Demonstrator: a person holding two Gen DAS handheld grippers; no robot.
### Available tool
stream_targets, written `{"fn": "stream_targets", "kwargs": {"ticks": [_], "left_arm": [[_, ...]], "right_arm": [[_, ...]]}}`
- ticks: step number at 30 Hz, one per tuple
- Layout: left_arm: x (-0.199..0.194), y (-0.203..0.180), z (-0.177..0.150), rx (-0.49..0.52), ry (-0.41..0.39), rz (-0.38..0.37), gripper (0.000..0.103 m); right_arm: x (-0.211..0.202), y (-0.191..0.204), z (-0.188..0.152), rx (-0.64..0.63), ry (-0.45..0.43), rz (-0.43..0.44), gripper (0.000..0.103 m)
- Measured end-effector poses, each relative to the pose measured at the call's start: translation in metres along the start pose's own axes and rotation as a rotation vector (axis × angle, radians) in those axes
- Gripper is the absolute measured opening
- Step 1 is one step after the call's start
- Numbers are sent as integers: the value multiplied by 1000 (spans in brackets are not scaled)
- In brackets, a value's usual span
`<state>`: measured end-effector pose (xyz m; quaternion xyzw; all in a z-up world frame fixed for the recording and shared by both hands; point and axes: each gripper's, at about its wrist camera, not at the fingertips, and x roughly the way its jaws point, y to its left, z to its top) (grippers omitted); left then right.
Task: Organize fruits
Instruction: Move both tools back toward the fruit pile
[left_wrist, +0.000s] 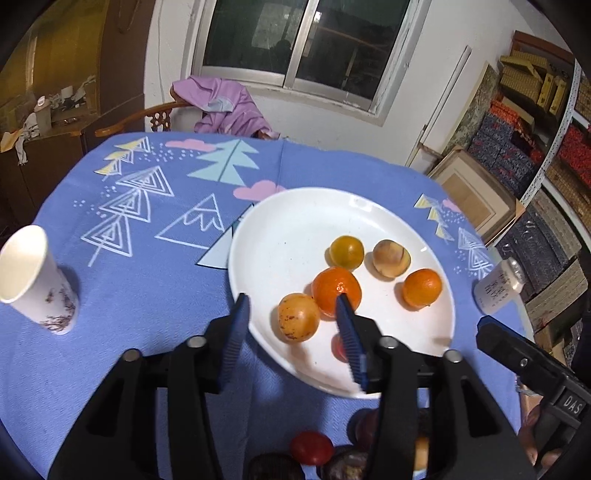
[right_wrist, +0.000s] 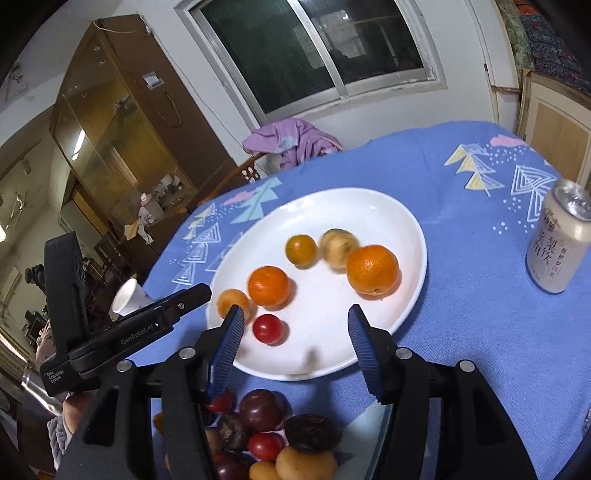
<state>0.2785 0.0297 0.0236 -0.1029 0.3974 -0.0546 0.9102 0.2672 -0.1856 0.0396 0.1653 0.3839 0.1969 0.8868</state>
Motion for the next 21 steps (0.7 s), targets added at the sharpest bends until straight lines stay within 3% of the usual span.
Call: {"fn": "stream_targets", "kwargs": {"ticks": [4, 7, 10, 13, 15, 21], "left_arm": [[-46, 0, -13, 22, -58, 13, 55], [-80, 8, -42, 32, -103, 35, 69], [-100, 23, -75, 29, -113, 92, 70], [-105, 38, -106, 14, -84, 114, 70], [-97, 46, -122, 6, -43, 134, 70], [-78, 48, -133, 14, 34, 104, 70]], "right_arm": [[-32, 12, -9, -28, -41, 23, 65], [-53, 16, -24, -44, -65, 29, 67], [-66, 13, -46, -43, -61, 39, 68], [-74, 2, -69, -12, -47, 30, 69], [-77, -10, -76, 33, -42, 26, 76], [-76, -30, -72, 98, -39, 36, 76]]}}
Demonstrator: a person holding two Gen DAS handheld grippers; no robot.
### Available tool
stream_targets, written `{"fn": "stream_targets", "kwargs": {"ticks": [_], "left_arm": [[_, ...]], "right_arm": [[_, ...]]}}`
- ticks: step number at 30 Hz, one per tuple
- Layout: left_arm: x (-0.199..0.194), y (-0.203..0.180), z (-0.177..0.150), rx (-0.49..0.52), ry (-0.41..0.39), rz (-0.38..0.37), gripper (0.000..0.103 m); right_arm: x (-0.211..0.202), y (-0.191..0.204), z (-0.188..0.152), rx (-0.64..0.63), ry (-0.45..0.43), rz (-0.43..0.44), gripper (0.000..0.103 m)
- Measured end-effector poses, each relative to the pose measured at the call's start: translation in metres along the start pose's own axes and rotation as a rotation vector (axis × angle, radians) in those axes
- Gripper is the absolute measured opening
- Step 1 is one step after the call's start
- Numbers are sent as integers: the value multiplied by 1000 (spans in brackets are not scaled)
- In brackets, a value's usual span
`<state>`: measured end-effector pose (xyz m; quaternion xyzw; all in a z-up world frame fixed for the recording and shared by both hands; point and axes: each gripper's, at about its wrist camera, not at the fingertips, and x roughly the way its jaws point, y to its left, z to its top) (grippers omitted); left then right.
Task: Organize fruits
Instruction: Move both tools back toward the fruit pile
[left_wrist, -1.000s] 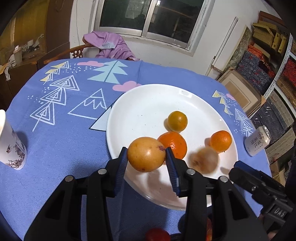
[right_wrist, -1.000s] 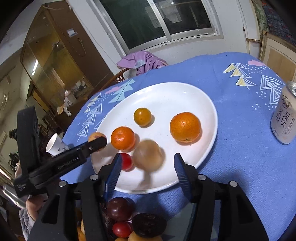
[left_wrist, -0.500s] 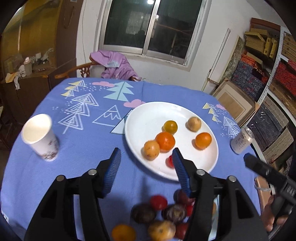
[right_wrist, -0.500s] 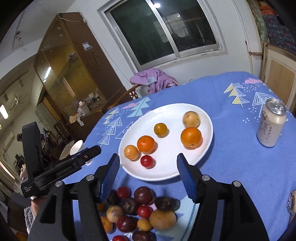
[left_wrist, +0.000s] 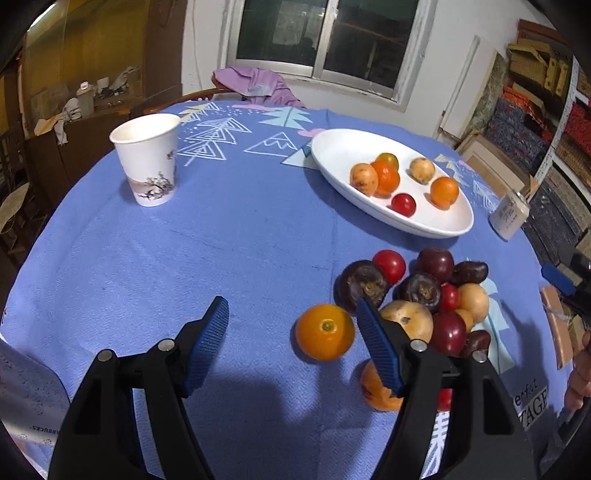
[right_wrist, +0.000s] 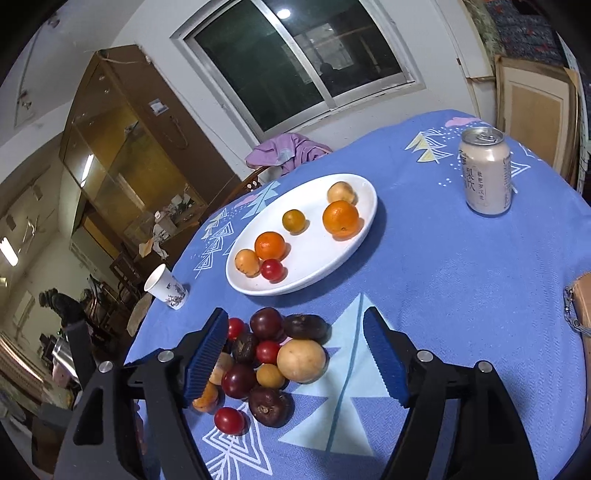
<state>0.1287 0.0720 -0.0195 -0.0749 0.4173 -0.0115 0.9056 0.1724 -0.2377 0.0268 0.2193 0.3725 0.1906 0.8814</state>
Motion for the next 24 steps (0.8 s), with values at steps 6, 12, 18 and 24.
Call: {"fn": "stream_targets", "kwargs": {"ticks": [6, 12, 18, 24], "left_arm": [[16, -2, -3, 2, 68, -18, 70], [25, 2, -3, -40, 113, -102, 52], [26, -7, -6, -25, 134, -131, 40], [14, -15, -11, 17, 72, -27, 38]], "right_arm": [[5, -2, 0, 10, 28, 9, 76], [7, 0, -1, 4, 35, -4, 76], [9, -3, -1, 13, 42, -8, 76], [16, 0, -6, -26, 76, -34, 76]]}}
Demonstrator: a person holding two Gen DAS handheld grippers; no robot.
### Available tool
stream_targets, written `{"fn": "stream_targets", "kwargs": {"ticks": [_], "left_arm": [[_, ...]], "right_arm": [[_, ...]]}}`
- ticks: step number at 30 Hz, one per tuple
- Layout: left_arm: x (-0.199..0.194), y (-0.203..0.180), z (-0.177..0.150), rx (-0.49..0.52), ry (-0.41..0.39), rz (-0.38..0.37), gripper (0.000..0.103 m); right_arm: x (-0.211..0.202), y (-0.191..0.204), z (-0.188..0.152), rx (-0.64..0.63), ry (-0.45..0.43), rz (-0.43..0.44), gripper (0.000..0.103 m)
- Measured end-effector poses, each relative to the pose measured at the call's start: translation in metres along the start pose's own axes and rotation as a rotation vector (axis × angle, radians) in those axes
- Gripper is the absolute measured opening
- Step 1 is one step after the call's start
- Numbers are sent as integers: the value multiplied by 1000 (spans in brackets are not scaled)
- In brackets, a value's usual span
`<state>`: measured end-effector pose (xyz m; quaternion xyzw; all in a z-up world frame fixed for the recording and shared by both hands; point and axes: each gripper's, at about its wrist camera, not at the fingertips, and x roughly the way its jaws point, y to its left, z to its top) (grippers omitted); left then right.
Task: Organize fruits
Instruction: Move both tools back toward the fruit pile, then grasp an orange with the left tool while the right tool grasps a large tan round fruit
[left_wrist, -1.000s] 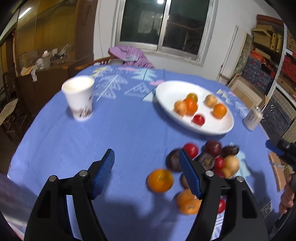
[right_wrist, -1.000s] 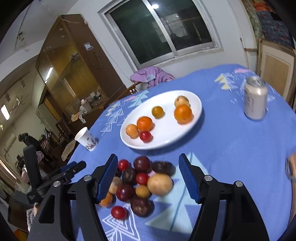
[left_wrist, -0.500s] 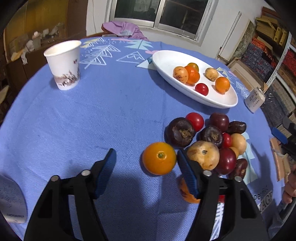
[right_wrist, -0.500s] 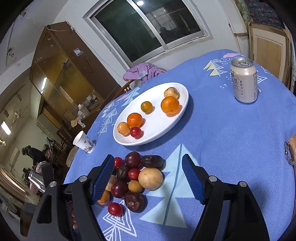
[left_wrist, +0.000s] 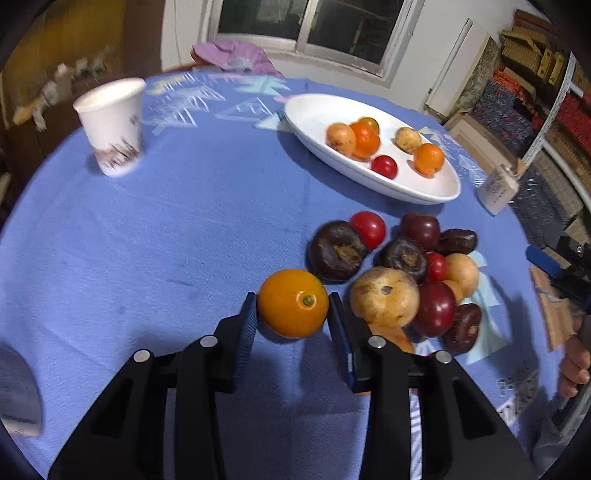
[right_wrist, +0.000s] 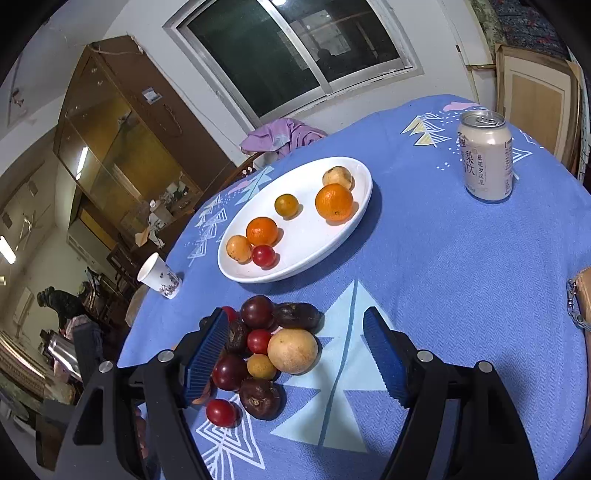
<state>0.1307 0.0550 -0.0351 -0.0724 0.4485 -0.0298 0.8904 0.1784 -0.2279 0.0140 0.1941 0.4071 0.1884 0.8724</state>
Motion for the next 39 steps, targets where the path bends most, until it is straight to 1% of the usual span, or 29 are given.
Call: {"fn": "stream_targets", "kwargs": {"ticks": [1, 2, 4, 6, 8, 10, 12, 16, 23, 28, 31, 35, 39], "left_arm": [[-5, 0, -1, 5, -26, 35, 38], [-10, 2, -2, 4, -43, 49, 38], [-16, 7, -4, -7, -59, 56, 38], [-18, 13, -6, -19, -58, 49, 38], [-17, 16, -6, -29, -51, 43, 38], [-17, 16, -6, -29, -49, 37, 38], [-17, 15, -7, -24, -53, 35, 38], [-16, 13, -8, -13, -55, 39, 38], [-14, 10, -7, 2, -56, 54, 38], [-12, 9, -8, 8, -52, 58, 38], [-10, 9, -7, 8, -47, 57, 38], [-7, 8, -8, 9, -37, 53, 38], [-6, 11, -8, 2, -34, 49, 38]], "right_arm": [[4, 1, -1, -9, 17, -6, 76], [8, 3, -3, -17, 36, -8, 76], [17, 6, -7, -35, 76, -1, 75], [25, 9, -11, -48, 107, 5, 72], [31, 10, -14, -40, 131, 19, 62], [37, 8, -18, -20, 154, 27, 57], [43, 7, -19, -10, 166, 15, 52], [53, 8, -20, 1, 181, -1, 51], [69, 17, -23, -43, 189, -59, 51], [73, 20, -23, -67, 186, -80, 51], [73, 21, -24, -72, 180, -71, 46], [72, 22, -25, -77, 171, -71, 45], [65, 15, -23, -46, 165, -51, 45]]}}
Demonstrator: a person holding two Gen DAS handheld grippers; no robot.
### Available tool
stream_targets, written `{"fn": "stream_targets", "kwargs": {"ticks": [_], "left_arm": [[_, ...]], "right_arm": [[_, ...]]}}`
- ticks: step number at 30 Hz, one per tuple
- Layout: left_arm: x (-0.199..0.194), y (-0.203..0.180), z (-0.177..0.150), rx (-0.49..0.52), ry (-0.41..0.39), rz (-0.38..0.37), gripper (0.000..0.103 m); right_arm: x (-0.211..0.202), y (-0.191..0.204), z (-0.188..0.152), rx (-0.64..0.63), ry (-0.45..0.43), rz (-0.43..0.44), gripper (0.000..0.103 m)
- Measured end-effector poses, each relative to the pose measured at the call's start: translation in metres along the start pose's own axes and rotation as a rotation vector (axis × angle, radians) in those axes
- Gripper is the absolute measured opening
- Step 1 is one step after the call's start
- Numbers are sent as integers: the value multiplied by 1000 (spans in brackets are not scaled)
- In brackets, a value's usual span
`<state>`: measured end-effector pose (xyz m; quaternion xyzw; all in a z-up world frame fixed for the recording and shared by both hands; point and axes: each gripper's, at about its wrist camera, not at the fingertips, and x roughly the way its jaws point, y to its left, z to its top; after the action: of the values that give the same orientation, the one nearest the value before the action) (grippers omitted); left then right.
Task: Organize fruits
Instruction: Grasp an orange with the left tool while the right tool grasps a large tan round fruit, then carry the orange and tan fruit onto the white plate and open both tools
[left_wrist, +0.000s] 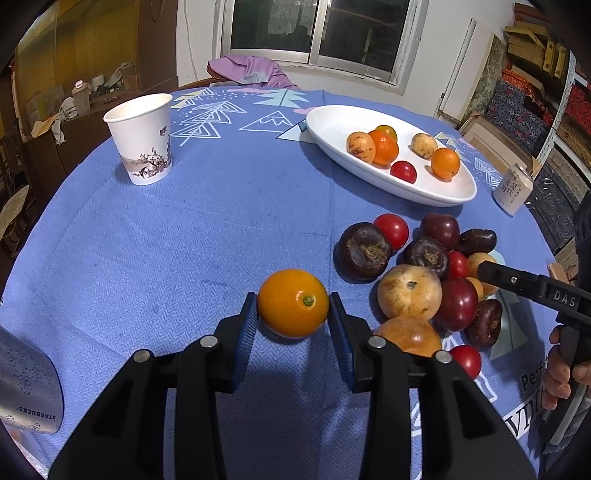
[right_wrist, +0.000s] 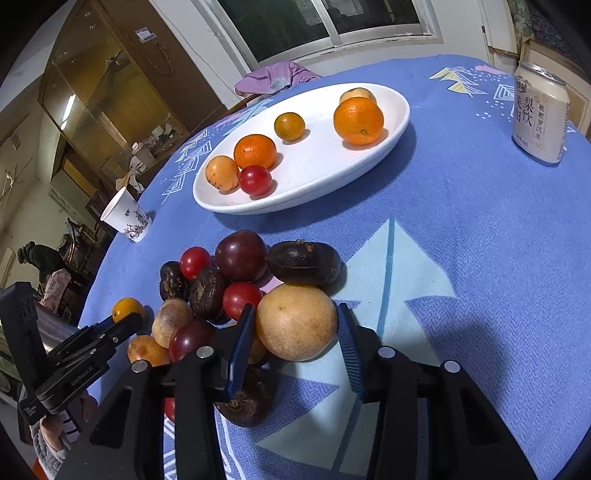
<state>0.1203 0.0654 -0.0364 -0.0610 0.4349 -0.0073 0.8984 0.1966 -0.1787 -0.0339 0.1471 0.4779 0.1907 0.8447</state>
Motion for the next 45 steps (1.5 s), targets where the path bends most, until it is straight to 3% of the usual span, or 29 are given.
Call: {"fn": "stream_targets", "kwargs": {"ticks": [12, 20, 23, 27, 33, 40, 45], "left_arm": [[-17, -12, 2, 29, -50, -33, 38], [-35, -43, 17, 73, -95, -95, 38], [-39, -63, 16, 135, -128, -57, 38], [-45, -86, 23, 189, -192, 23, 38], [-39, -99, 66, 186, -216, 8, 38], [-21, -101, 135, 131, -223, -32, 38], [11, -95, 161, 129, -202, 5, 38]], "right_arm": [[-65, -23, 11, 86, -182, 64, 45], [-79, -21, 12, 78, -219, 91, 45], [-85, -17, 11, 64, -240, 91, 45], [-92, -5, 8, 0, -289, 26, 45], [-95, 5, 18, -50, -320, -40, 45], [-89, 23, 75, -99, -330, -79, 45], [-61, 31, 105, -98, -312, -54, 45]]}}
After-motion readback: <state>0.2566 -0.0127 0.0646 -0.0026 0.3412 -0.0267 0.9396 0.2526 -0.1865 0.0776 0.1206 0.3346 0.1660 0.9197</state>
